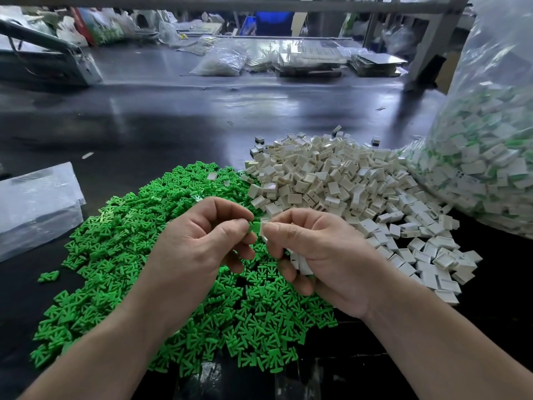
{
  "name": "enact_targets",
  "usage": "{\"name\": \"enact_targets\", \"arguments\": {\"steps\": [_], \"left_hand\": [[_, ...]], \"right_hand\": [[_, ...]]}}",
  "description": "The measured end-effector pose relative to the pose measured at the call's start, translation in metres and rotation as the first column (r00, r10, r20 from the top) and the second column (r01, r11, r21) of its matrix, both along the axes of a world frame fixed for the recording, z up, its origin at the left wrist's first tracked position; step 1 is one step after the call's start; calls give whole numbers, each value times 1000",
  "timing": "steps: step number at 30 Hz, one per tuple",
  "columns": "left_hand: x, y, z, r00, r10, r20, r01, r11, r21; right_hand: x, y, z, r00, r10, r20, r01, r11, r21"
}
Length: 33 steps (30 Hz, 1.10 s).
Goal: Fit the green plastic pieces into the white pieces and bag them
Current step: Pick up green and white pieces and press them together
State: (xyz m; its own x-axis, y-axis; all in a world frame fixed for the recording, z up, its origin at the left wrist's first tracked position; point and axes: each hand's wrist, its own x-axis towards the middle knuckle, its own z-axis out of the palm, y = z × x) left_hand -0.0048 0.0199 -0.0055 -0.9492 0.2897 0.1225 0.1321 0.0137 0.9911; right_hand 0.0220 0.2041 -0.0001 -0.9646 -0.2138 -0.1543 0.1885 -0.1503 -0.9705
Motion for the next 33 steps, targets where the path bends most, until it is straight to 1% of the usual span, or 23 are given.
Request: {"name": "enact_targets", "arguments": {"steps": [3,7,12,15,16,18,20,22,24,28,33], "left_hand": [[1,-1,1,1000,-17,-3,17,1000,17],[3,0,3,998,-27,-57,26,999,-20],[7,2,8,995,-1,-103,-3,999,-35],[7,1,10,994,-14,-105,10,999,-32],[7,1,10,997,-27,-72,27,1000,-4],[5,0,11,991,-108,81,97,988,123],[5,0,12,934,-264,240,191,938,288],[5,2,12,854,-420,308,264,859,438],[6,3,11,796,-514,319,295,790,538],[7,5,10,774,-537,335,267,757,596],[6,5,10,778,-530,337,261,761,594]], "right_hand": [[1,0,1,1000,9,1,-9,1000,-7],[1,1,2,1000,6,-14,-6,1000,-4],[3,1,2,996,-1,-85,7,998,69],[3,2,2,996,5,-89,2,996,86],[3,3,3,996,16,-83,-10,997,71],[3,3,4,996,42,-73,-41,999,22],[3,4,4,996,66,-65,-67,998,-14],[4,3,5,995,89,-53,-90,995,-33],[5,3,5,994,102,-28,-103,993,-50],[5,3,6,994,108,-4,-108,993,-57],[6,0,9,994,112,0,-112,992,-53]]}}
